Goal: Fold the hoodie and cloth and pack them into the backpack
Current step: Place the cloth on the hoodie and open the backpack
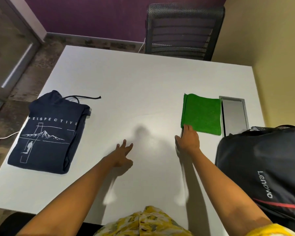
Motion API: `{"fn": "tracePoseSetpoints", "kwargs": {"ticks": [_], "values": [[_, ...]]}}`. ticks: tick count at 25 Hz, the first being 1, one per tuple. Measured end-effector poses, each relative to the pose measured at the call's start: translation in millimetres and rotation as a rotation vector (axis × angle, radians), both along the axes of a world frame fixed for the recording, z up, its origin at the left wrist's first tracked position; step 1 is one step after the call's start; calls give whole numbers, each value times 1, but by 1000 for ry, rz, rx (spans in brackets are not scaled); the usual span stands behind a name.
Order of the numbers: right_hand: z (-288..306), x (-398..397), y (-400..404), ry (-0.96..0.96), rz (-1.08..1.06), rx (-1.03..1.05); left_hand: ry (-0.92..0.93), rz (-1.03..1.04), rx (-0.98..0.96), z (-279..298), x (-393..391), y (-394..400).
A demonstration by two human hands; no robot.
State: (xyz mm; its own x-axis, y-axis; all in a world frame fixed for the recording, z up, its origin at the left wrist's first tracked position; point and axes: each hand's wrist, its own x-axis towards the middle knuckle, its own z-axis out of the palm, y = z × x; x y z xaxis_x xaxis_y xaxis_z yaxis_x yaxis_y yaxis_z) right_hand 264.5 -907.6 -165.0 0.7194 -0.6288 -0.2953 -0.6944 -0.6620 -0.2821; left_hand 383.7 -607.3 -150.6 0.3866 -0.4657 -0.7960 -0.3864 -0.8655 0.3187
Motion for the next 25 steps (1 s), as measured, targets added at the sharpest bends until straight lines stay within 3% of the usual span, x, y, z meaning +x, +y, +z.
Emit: {"fn": "tracePoseSetpoints", "kwargs": {"ticks": [4, 10, 14, 16, 19, 22, 25], "values": [[2, -7, 46, -22, 105, 18, -36, -13, 27, 2, 5, -4], [10, -25, 133, -92, 299, 335, -227, 103, 24, -1, -17, -20], [16, -33, 139, -228, 10, 409, -279, 388, -65, -2, -51, -38], [14, -37, 122, -272, -154, 249, -302, 492, -106, 1, -59, -52], [12, -46, 91, -139, -246, 58, -351, 598, -181, 6, -62, -75], [8, -53, 74, -106, -258, 114, -235, 705, -218, 6, -57, -90], [5, -53, 66, -213, -355, 339, 51, 931, -280, 3, -51, -93]]}}
